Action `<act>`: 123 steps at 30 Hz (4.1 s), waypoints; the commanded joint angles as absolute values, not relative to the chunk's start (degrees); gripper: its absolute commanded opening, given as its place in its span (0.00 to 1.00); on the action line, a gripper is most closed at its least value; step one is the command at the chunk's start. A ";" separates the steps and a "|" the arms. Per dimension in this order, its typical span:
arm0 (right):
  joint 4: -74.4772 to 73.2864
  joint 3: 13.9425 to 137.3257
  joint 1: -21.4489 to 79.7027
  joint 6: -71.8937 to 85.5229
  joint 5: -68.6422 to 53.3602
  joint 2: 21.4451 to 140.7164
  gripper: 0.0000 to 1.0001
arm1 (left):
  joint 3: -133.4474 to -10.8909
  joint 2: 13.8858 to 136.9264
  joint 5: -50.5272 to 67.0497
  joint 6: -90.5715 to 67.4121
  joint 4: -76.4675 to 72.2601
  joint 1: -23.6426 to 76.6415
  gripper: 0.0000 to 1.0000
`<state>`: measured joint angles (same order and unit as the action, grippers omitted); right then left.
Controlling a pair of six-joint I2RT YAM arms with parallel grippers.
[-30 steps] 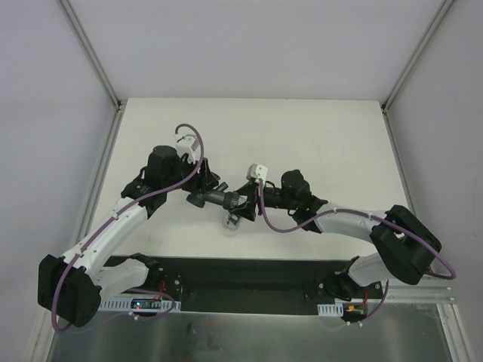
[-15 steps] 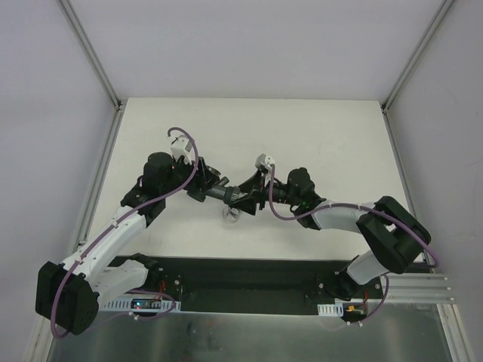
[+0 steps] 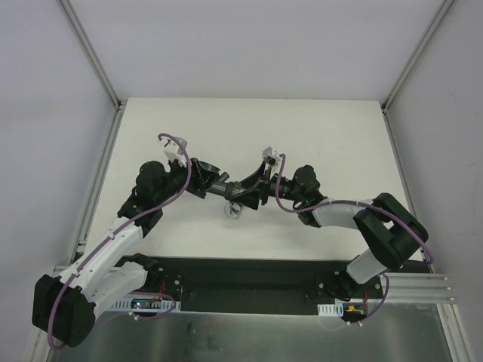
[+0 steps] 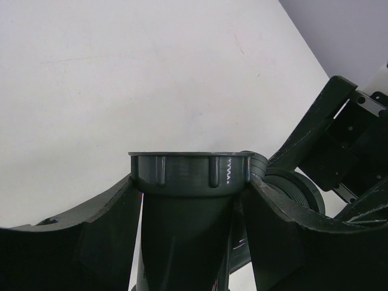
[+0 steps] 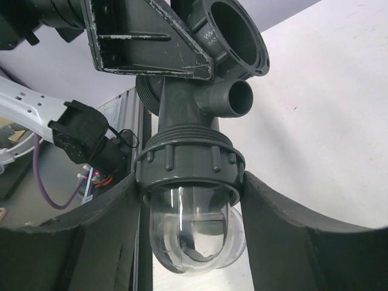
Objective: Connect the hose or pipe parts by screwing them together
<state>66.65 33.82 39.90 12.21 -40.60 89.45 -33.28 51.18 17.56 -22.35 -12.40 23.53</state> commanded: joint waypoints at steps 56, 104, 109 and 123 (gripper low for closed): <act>85.43 38.67 30.76 57.03 -31.20 93.87 0.01 | -24.00 41.05 45.79 9.83 -29.79 28.12 0.00; 86.48 38.58 29.62 67.59 -35.16 94.22 0.01 | -36.30 55.54 11.25 78.22 4.31 57.74 0.01; 86.83 38.50 29.27 67.67 -35.16 94.22 0.01 | -37.18 55.99 10.90 75.59 4.39 57.92 0.32; 87.63 35.16 27.60 65.92 -37.00 98.17 0.01 | -35.78 53.09 10.37 62.15 1.23 56.25 0.50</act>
<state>70.48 36.60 26.92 63.86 -36.80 96.64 -35.97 54.22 6.13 67.92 6.26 56.64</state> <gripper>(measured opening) 0.542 0.559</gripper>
